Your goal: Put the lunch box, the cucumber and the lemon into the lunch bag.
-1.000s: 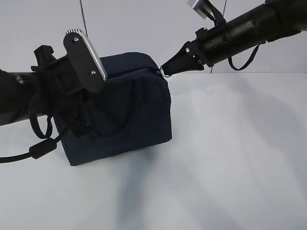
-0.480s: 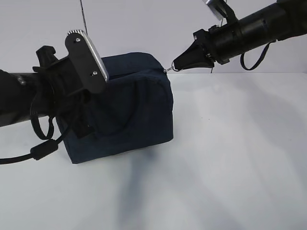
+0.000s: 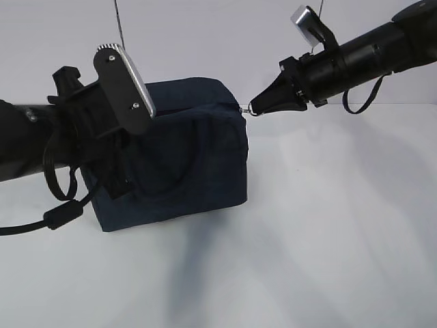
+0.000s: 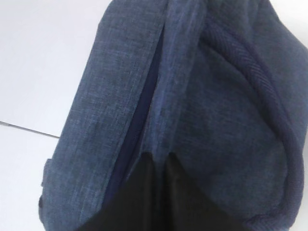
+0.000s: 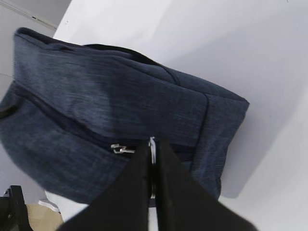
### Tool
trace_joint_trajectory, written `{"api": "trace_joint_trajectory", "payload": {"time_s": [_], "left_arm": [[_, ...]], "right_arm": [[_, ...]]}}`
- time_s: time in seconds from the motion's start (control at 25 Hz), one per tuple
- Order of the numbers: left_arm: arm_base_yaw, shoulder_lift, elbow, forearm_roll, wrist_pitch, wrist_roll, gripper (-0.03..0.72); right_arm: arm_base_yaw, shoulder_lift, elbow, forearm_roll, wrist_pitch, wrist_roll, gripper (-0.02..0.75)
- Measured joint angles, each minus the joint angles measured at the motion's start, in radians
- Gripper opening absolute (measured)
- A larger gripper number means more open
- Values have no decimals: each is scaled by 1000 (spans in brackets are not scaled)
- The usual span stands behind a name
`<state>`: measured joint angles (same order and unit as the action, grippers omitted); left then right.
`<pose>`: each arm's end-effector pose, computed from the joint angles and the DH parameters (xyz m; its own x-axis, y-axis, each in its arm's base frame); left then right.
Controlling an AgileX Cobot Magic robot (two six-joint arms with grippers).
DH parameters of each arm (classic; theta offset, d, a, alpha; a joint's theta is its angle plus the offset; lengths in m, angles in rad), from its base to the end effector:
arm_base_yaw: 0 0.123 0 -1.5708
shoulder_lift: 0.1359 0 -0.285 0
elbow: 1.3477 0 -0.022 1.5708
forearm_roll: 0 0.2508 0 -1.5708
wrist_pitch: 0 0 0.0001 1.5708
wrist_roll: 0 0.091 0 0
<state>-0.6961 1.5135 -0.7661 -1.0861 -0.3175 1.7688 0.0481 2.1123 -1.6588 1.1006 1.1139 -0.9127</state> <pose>0.2542 -0.1798 0.2281 -0.0055 0.8155 -0.5788 0.5703 0.4780 0.6680 0.4408 0.0941 0.2269 -0.8023 -0.1567 -0.5761 -0.5519 0.5624 0.6157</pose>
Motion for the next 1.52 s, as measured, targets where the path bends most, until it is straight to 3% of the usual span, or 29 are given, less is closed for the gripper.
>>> {"api": "trace_joint_trajectory", "payload": {"time_s": [0.24, 0.84, 1.08, 1.52], "left_arm": [[0, 0, 0, 0, 13, 0, 3], [0, 0, 0, 0, 11, 0, 3], [0, 0, 0, 10, 11, 0, 3], [0, 0, 0, 21, 10, 0, 2]], "right_arm": [[0, 39, 0, 29, -10, -11, 8], [-9, 69, -2, 145, 59, 168, 8], [-9, 69, -4, 259, 65, 238, 8], [-9, 69, -4, 231, -12, 280, 8]]}}
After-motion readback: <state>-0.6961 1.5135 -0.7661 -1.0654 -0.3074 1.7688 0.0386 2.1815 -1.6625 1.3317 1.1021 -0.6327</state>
